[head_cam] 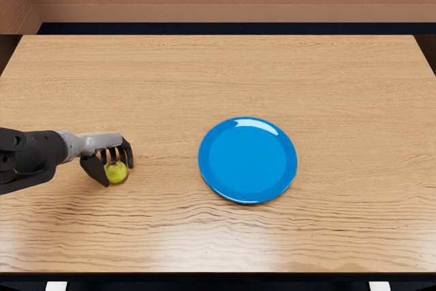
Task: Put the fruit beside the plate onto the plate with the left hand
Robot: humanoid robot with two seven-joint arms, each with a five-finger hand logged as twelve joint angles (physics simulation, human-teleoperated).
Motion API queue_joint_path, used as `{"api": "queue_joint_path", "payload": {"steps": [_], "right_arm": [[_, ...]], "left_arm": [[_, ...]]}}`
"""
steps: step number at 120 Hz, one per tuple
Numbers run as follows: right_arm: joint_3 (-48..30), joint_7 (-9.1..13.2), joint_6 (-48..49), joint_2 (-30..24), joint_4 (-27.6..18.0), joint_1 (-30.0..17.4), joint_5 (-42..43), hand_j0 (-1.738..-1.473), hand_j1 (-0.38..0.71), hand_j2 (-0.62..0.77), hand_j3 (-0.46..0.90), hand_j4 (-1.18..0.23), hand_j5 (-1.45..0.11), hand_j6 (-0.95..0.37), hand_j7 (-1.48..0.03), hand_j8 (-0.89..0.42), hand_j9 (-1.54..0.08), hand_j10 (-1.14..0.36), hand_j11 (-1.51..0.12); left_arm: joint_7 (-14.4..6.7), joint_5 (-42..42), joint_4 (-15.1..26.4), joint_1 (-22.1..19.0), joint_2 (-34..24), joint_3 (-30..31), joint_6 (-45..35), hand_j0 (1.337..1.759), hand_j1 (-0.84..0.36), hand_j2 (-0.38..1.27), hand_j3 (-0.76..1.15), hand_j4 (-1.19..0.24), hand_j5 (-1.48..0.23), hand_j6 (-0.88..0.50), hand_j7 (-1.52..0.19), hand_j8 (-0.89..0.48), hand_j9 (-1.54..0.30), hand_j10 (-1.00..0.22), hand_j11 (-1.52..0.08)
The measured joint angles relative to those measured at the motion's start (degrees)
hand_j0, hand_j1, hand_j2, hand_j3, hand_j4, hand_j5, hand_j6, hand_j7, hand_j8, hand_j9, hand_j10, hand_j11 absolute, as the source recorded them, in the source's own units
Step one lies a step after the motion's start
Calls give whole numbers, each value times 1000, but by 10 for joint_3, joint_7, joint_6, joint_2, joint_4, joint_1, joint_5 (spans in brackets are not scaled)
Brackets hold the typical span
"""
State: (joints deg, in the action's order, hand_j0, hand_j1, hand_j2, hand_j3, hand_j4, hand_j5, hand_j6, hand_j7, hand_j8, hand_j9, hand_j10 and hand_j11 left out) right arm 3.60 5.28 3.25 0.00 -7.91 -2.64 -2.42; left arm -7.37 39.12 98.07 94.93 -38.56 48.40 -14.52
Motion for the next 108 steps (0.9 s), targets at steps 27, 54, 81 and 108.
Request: {"api": "queue_joint_path", "payload": {"steps": [27, 54, 81, 108], "right_arm": [[0, 0, 0, 0, 0, 0, 0, -1658, -320, -5, 0, -24, -31, -24, -31, -24, -31, -24, -31], [0, 0, 0, 0, 0, 0, 0, -1658, -320, -5, 0, -24, -31, -24, -31, -24, -31, -24, -31], [0, 0, 0, 0, 0, 0, 0, -1658, -320, -5, 0, -24, -31, -24, -31, -24, -31, -24, -31], [0, 0, 0, 0, 0, 0, 0, -1658, -320, -5, 0, -24, -31, -24, -31, -24, -31, -24, -31]], "left_arm": [[1, -1, 0, 0, 1, 0, 3, 1655, -296, 295, 0, -623, -781, -488, -800, -532, -812, -606, -812], [1, -1, 0, 0, 1, 0, 10, 1655, -299, 381, 0, -676, -839, -511, -861, -557, -879, -654, -879], [1, 0, 0, 0, 1, 0, 20, 1650, -320, 367, 0, -726, -934, -435, -977, -477, -1002, -723, -1003], [3, 1, 0, 1, 1, -2, 33, 1645, -390, 452, 0, -646, -1028, -329, -1075, -402, -1112, -783, -1115]]}}
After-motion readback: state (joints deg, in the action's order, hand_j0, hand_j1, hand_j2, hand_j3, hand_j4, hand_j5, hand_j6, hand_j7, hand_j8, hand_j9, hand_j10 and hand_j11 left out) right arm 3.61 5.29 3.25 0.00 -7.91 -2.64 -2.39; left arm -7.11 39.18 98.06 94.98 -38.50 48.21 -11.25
